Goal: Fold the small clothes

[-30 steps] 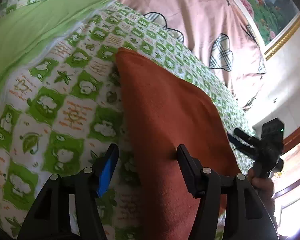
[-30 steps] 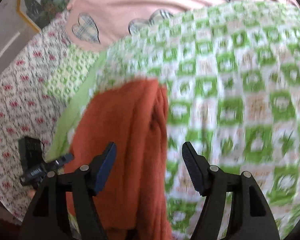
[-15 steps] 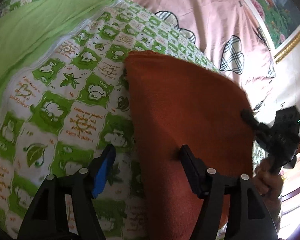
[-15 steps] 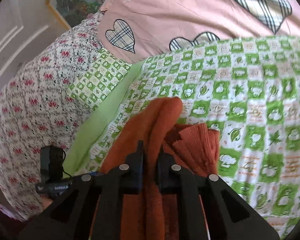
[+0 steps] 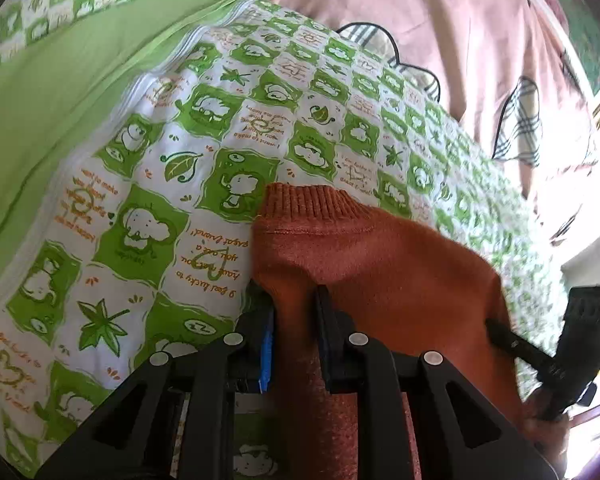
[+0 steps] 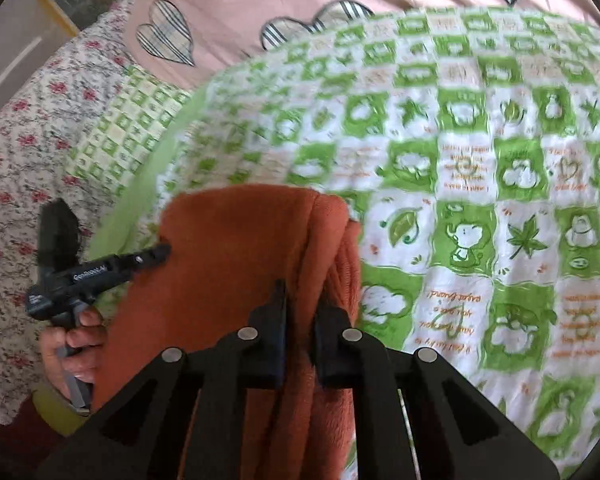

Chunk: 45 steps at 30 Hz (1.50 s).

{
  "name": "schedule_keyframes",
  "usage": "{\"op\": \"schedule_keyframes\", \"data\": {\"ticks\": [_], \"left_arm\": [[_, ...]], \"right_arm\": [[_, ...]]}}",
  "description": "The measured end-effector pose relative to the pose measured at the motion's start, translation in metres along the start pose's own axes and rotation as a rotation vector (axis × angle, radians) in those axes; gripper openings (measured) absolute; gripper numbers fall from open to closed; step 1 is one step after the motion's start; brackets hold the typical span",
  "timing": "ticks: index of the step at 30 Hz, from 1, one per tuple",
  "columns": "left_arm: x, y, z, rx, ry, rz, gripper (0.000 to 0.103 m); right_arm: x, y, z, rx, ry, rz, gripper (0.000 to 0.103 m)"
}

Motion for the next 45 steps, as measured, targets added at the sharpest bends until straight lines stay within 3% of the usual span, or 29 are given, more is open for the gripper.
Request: {"op": "schedule_keyframes", "data": {"ticks": [7, 11, 13, 15, 17, 20, 25, 28, 29, 34, 38, 40, 42, 45], "left_arm": [[0.023, 0.036, -0.063, 0.042, 0.020, 0.044, 0.031], [0.046, 0.082, -0.105, 0.063, 0.036, 0.088, 0.043], [0.060, 0.106, -0.123, 0.072, 0.035, 0.126, 0.049], [0.071, 0.129, -0.139, 0.084, 0.032, 0.159, 0.063], [0.080, 0.152, -0.149, 0.089, 0.020, 0.189, 0.066], [0.093, 0.182, -0.156, 0.086, 0.008, 0.249, 0.066], [0.098, 0.203, -0.145, 0.061, -0.040, 0.304, 0.068], [0.097, 0.207, -0.134, 0.047, -0.059, 0.313, 0.068], [0.096, 0.208, -0.131, 0.043, -0.073, 0.316, 0.068], [0.104, 0.212, -0.131, 0.058, -0.090, 0.361, 0.066], [0.108, 0.218, -0.130, 0.051, -0.103, 0.386, 0.066], [0.103, 0.216, -0.132, 0.055, -0.115, 0.358, 0.063], [0.092, 0.211, -0.132, 0.052, -0.105, 0.289, 0.048], [0.082, 0.203, -0.140, 0.077, -0.065, 0.201, 0.034]], "right_arm": [[-0.006, 0.021, -0.056, 0.055, -0.029, 0.022, 0.018], [-0.011, 0.055, -0.091, 0.076, -0.061, 0.015, 0.045], [-0.011, 0.076, -0.105, 0.084, -0.073, 0.016, 0.045], [-0.009, 0.091, -0.113, 0.090, -0.079, 0.024, 0.045], [-0.005, 0.109, -0.119, 0.091, -0.075, 0.029, 0.045], [-0.006, 0.126, -0.116, 0.072, -0.057, -0.005, 0.045], [-0.007, 0.143, -0.101, 0.035, 0.012, -0.079, 0.045], [-0.010, 0.142, -0.097, 0.022, -0.036, -0.049, 0.015], [-0.012, 0.138, -0.099, 0.030, -0.061, -0.031, 0.010], [-0.027, 0.122, -0.123, 0.087, -0.184, 0.024, 0.007], [-0.033, 0.118, -0.129, 0.099, -0.199, 0.024, 0.007], [-0.033, 0.118, -0.129, 0.099, -0.212, 0.040, 0.006], [-0.035, 0.118, -0.130, 0.102, -0.214, 0.040, 0.006], [-0.035, 0.117, -0.136, 0.111, -0.218, 0.038, 0.006]]}}
Point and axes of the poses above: each gripper's, at about its wrist camera, not at the fingertips, and z roughly the way its jaws point, x to its right, y to its underside, the point moved 9 cm from there along z, roughly the way its jaws point, and after that the axes turned 15 degrees about z, right-handed, at the moved point
